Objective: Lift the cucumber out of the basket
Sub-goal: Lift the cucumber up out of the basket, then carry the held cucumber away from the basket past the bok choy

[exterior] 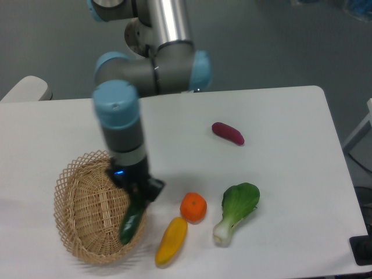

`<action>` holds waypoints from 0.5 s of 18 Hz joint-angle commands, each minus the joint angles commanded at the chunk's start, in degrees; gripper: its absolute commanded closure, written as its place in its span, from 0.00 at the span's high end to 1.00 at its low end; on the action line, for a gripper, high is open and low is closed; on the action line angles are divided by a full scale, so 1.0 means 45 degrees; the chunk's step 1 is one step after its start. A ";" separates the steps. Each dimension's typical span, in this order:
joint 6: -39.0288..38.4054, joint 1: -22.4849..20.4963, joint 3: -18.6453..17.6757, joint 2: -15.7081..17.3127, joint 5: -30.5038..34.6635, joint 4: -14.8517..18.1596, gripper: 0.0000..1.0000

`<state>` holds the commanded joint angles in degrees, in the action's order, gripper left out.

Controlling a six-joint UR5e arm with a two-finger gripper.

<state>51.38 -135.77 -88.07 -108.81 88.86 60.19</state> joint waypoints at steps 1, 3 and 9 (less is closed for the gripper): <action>0.0821 -0.0566 0.0019 0.0155 0.0000 0.0138 0.19; 0.2131 -0.1543 0.0097 0.0235 0.0000 0.0353 0.19; 0.6468 -0.3928 0.0176 0.0235 0.0000 0.0997 0.19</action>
<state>80.48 -153.44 -87.28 -107.75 88.86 64.68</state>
